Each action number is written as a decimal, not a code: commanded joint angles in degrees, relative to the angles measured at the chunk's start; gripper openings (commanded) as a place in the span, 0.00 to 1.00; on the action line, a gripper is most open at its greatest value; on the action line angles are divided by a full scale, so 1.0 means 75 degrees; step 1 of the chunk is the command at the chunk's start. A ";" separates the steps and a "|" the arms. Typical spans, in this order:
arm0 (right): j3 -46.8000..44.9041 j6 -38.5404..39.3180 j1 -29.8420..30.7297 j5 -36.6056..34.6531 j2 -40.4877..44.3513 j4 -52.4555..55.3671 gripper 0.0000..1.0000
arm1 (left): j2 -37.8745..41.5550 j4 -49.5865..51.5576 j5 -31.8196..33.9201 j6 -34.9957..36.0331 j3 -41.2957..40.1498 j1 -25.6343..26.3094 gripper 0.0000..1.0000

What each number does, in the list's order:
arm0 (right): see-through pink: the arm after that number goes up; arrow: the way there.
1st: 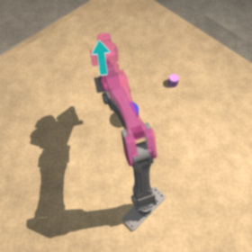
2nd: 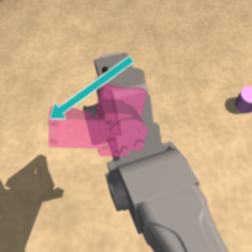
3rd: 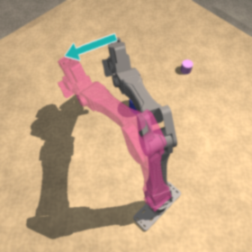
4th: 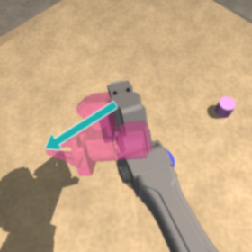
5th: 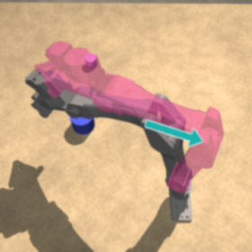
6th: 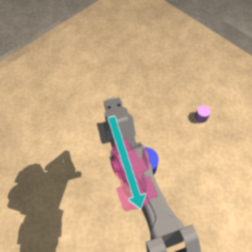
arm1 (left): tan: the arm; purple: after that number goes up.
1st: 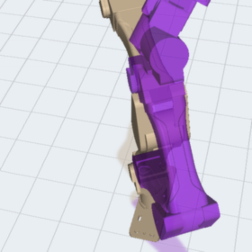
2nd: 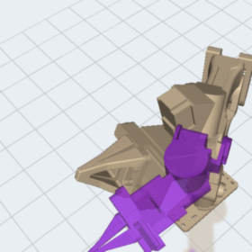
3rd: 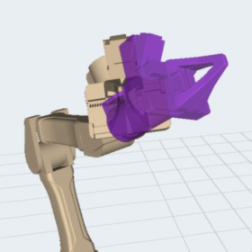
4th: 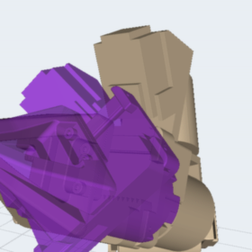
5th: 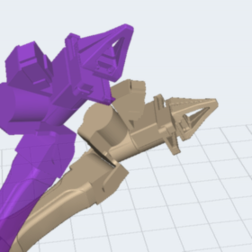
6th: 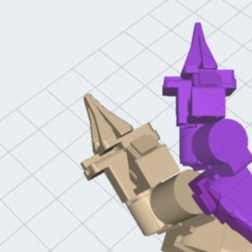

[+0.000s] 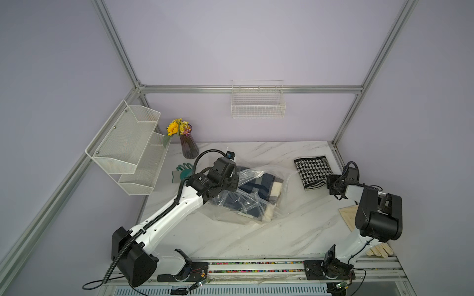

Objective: Take the scarf out of the vacuum bag
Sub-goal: Move the scarf to the corner of the board.

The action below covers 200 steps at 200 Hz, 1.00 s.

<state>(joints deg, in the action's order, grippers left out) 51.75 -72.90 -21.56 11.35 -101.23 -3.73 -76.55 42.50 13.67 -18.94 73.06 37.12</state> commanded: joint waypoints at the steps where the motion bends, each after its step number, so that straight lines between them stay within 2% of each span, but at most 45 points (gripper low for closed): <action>1: 0.0683 -0.0415 -0.0038 -0.0020 -0.0603 -0.0610 0.00 | 0.0170 0.0114 0.0357 0.0218 0.0268 -0.0142 0.00; 48: 0.1454 -0.0852 -0.0020 -0.0190 -0.1362 -0.1009 0.00 | -0.0243 0.0406 0.1282 0.0475 0.0766 -0.0190 0.00; 75: 0.1724 -0.0908 0.0045 -0.0307 -0.1623 -0.1108 0.00 | -0.0708 0.0382 0.1479 0.0845 0.1156 -0.0412 0.00; 128: 0.2390 -0.0844 0.0145 -0.0285 -0.2160 -0.1064 0.00 | -0.1227 0.0055 0.1136 0.1241 0.1762 -0.1258 0.00; 162: 0.2695 -0.0771 0.0201 -0.0249 -0.2310 -0.0903 0.00 | -0.1644 -0.0068 0.1075 0.1494 0.2398 -0.1550 0.00; 200: 0.2861 -0.0610 0.0218 -0.0079 -0.2368 -0.0671 0.00 | -0.1831 -0.0127 0.0604 0.1468 0.2818 -0.1752 0.00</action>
<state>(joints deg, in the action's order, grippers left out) 71.77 -77.43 -20.23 10.20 -117.99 -9.37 -90.61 45.93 18.35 -9.15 90.83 25.43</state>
